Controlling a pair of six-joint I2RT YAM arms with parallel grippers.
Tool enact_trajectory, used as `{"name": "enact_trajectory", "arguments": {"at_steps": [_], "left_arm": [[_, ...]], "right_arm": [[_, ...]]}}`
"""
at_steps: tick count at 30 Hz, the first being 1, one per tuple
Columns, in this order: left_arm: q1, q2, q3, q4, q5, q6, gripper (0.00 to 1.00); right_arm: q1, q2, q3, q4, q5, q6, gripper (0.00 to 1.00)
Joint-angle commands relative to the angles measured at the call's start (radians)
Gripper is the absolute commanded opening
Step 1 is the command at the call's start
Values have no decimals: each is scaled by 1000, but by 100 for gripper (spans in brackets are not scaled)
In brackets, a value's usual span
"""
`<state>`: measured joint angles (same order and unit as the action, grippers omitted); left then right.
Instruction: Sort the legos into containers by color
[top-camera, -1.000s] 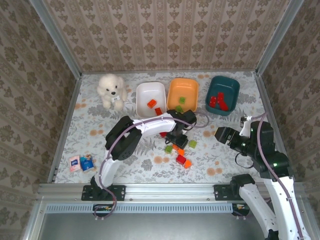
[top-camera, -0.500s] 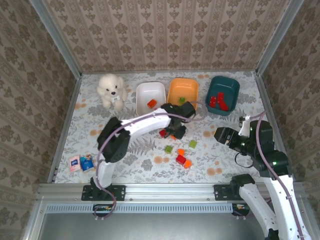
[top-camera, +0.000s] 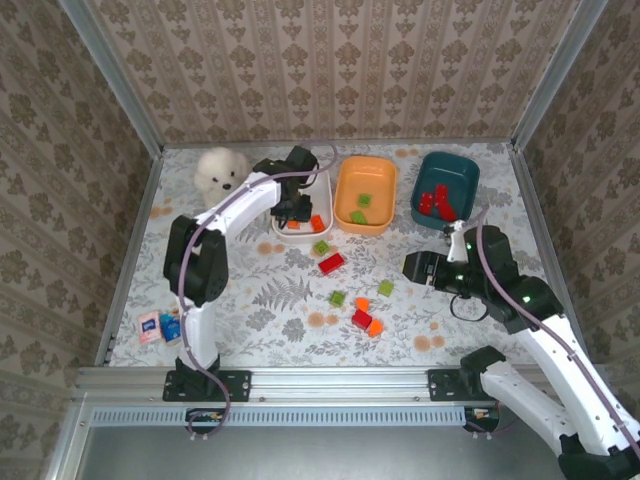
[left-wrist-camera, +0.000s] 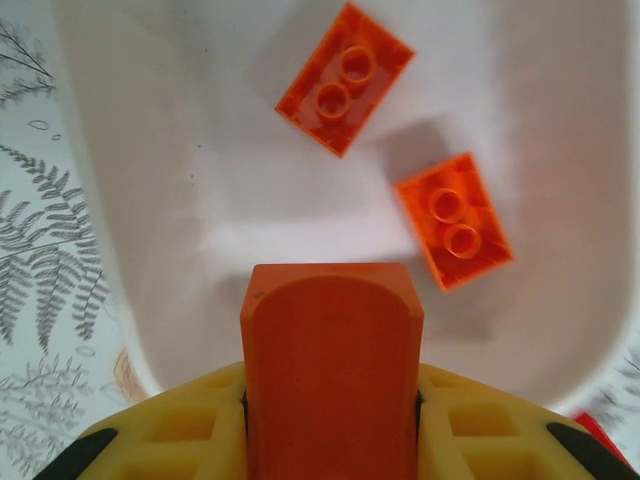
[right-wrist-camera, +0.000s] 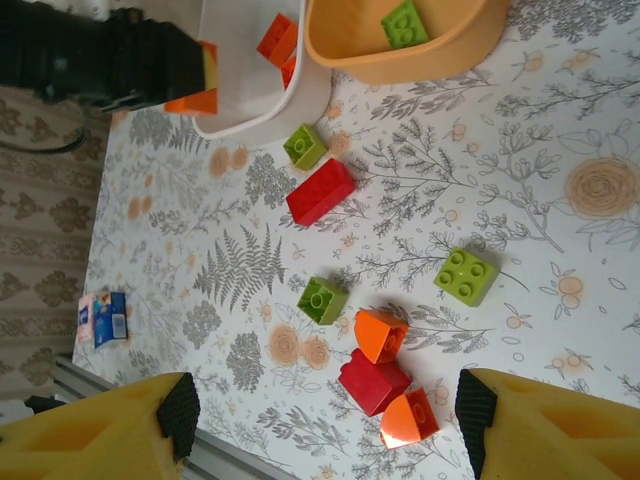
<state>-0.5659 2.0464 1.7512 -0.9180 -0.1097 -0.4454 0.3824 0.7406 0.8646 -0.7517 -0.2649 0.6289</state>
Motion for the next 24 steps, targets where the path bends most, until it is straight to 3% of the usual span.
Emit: {"name": "enact_trajectory", "arguments": {"at_steps": [1, 7, 13, 17, 24], "left_arm": [[15, 66, 78, -61, 0, -16, 27], [35, 145, 128, -68, 24, -32, 29], [40, 163, 134, -81, 70, -40, 48], [40, 125, 128, -80, 77, -48, 56], [33, -31, 87, -42, 93, -70, 62]], "right_arm": [[46, 32, 38, 49, 75, 11, 71], [117, 138, 71, 41, 110, 7, 71], [175, 339, 121, -91, 203, 28, 71], [180, 475, 119, -174, 252, 138, 73], [191, 674, 139, -101, 235, 296, 69]]}}
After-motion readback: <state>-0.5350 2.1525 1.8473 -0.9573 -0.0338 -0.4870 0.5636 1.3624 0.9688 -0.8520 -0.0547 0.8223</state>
